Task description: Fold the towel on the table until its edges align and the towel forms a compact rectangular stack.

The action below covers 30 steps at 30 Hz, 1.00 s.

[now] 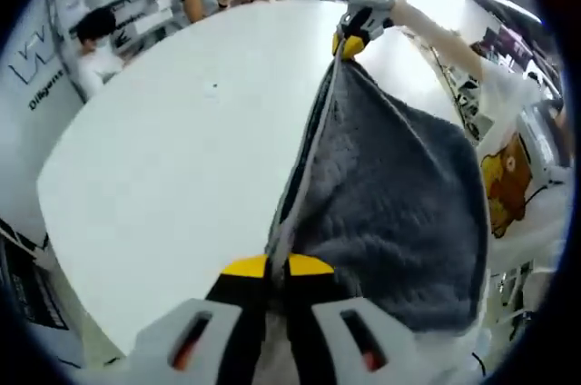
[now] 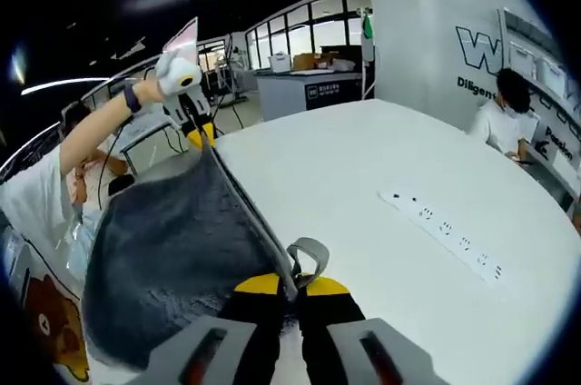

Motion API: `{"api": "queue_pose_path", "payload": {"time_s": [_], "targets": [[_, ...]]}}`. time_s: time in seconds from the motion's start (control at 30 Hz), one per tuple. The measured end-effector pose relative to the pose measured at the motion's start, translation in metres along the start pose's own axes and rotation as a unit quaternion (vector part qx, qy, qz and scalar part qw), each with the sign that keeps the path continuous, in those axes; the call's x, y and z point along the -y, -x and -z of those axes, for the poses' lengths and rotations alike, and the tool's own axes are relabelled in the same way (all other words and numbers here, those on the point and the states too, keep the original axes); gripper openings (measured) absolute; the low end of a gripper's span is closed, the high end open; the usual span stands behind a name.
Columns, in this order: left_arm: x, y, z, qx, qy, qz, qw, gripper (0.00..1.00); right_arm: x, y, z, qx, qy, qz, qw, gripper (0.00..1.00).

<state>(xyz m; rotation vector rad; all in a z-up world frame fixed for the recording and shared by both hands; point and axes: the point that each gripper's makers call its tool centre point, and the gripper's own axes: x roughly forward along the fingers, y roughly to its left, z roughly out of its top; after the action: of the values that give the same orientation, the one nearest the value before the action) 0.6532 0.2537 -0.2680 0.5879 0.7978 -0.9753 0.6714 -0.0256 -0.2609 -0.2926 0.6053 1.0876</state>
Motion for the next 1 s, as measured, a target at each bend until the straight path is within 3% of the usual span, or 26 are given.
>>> {"api": "queue_pose_path", "payload": {"time_s": [0.17,0.33,0.53,0.6,0.73,0.93,1.0], "targets": [[0.01,0.035,-0.046,0.029,-0.055,-0.045,0.997,0.07,0.011,0.048,-0.032,0.041,0.037,0.046,0.9974,0.05],[0.025,0.078,-0.096,0.065,-0.091,-0.092,0.9894,0.07,0.007,0.11,-0.069,0.094,0.072,0.089,0.989,0.05],[0.057,0.131,-0.149,0.104,-0.14,-0.137,0.9752,0.07,-0.014,0.186,-0.105,0.146,0.128,0.14,0.971,0.05],[0.069,0.146,-0.162,0.11,-0.15,-0.146,0.9717,0.07,-0.022,0.214,-0.116,0.164,0.141,0.159,0.9632,0.05],[0.088,0.171,-0.189,0.117,-0.173,-0.173,0.9626,0.06,-0.033,0.247,-0.125,0.168,0.154,0.18,0.9567,0.05],[0.1,0.192,-0.217,0.126,-0.189,-0.206,0.9518,0.06,-0.036,0.283,-0.14,0.185,0.165,0.211,0.9456,0.05],[0.1,0.192,-0.222,0.129,-0.187,-0.206,0.9517,0.06,-0.033,0.287,-0.142,0.187,0.163,0.216,0.9445,0.05]]}}
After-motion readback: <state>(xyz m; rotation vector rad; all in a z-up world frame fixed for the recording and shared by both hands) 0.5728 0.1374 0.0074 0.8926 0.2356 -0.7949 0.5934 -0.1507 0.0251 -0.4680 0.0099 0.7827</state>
